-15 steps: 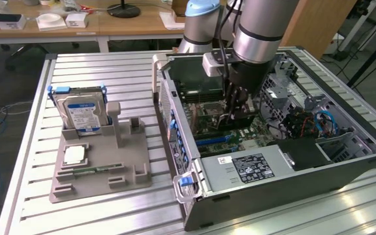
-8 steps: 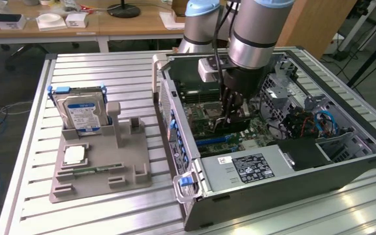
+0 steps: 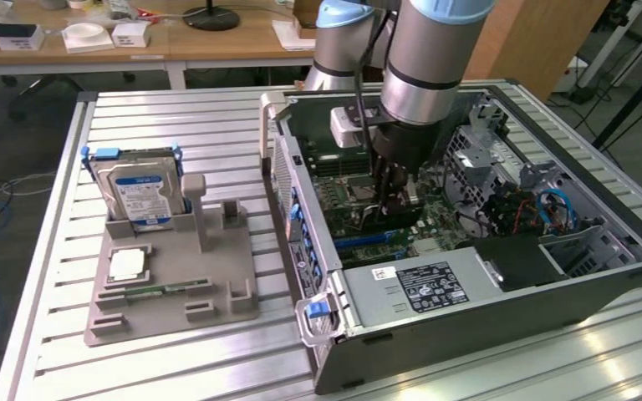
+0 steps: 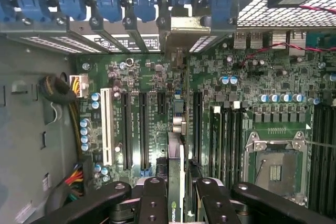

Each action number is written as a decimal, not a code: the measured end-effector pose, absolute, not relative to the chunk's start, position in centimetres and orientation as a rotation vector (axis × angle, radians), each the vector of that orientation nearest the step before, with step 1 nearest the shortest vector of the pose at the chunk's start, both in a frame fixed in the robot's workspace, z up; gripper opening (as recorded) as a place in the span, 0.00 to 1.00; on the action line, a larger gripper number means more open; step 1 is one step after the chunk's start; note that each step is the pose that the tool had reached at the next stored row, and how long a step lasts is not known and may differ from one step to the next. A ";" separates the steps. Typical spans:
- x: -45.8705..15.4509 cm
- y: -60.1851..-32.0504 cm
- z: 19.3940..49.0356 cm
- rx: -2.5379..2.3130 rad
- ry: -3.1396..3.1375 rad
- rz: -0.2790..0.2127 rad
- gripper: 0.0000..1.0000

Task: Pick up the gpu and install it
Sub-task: 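Insert the gpu into the slot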

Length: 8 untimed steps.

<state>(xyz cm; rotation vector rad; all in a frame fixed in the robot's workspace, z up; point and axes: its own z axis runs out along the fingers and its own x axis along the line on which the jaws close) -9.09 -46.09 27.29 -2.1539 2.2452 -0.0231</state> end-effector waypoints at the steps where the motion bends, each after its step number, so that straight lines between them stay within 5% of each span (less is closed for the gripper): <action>1: -9.1 -46.1 27.2 -2.154 2.245 -0.023 0.26; 8: -9.1 -46.1 26.7 -2.158 2.251 -0.013 0.26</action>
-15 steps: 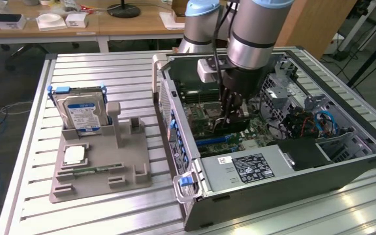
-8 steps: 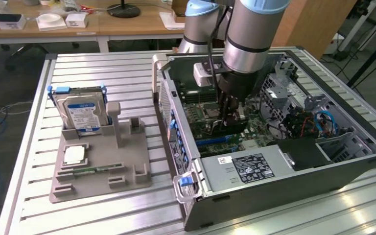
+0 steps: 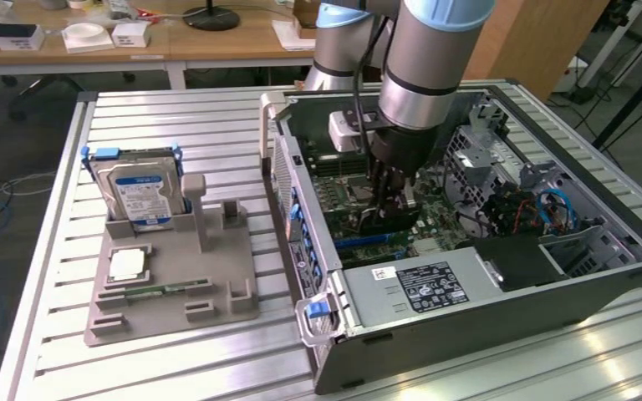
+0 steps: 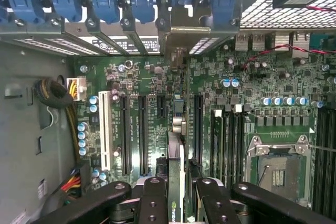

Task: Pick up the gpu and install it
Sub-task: 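Insert the gpu into the slot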

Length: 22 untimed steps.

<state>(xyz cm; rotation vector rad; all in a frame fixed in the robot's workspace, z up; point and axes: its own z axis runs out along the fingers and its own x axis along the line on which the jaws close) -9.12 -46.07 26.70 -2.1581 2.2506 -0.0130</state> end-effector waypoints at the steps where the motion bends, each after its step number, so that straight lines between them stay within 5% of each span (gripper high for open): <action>1: -9.1 -46.1 26.6 -2.160 2.253 -0.010 0.26; 22: -9.5 -45.8 25.7 -2.157 2.263 -0.001 0.26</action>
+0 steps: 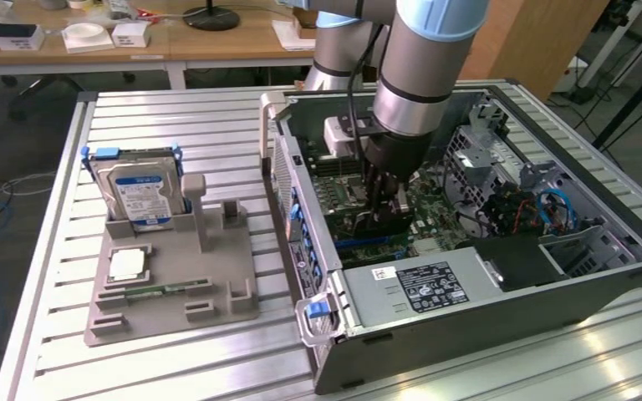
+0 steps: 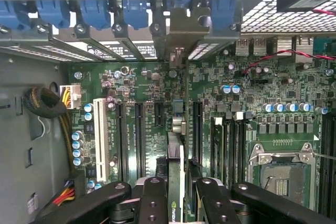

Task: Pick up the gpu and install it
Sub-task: 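Insert the gpu into the slot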

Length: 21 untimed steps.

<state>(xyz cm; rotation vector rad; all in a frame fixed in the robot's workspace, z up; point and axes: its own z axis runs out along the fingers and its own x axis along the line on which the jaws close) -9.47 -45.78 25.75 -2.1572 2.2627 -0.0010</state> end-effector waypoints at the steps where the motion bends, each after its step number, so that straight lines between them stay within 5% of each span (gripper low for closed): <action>1: -9.5 -45.8 25.7 -2.157 2.263 -0.001 0.26; 21: -9.6 -45.8 25.0 -2.154 2.262 0.004 0.26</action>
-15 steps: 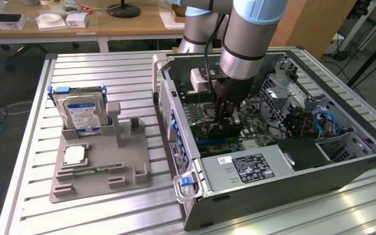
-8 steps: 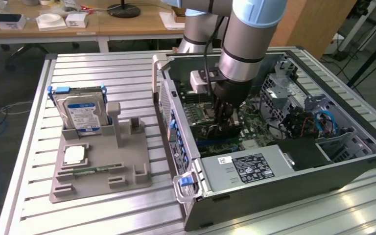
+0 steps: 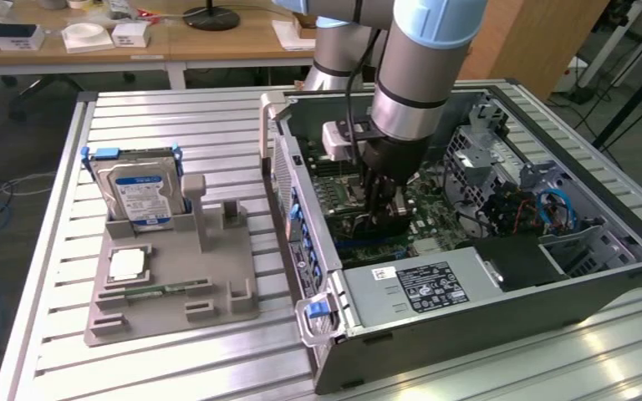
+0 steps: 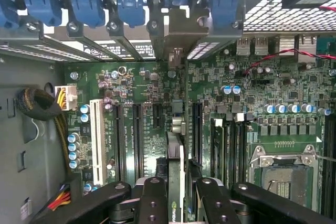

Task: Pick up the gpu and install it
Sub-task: 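Insert the gpu into the slot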

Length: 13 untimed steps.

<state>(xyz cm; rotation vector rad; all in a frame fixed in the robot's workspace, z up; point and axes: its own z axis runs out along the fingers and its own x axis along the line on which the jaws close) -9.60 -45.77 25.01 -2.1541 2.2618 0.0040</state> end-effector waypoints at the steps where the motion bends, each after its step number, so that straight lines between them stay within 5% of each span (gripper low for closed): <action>1: -9.6 -45.8 24.9 -2.154 2.262 0.004 0.26; 13: -9.6 -45.8 24.3 -2.154 2.262 0.004 0.26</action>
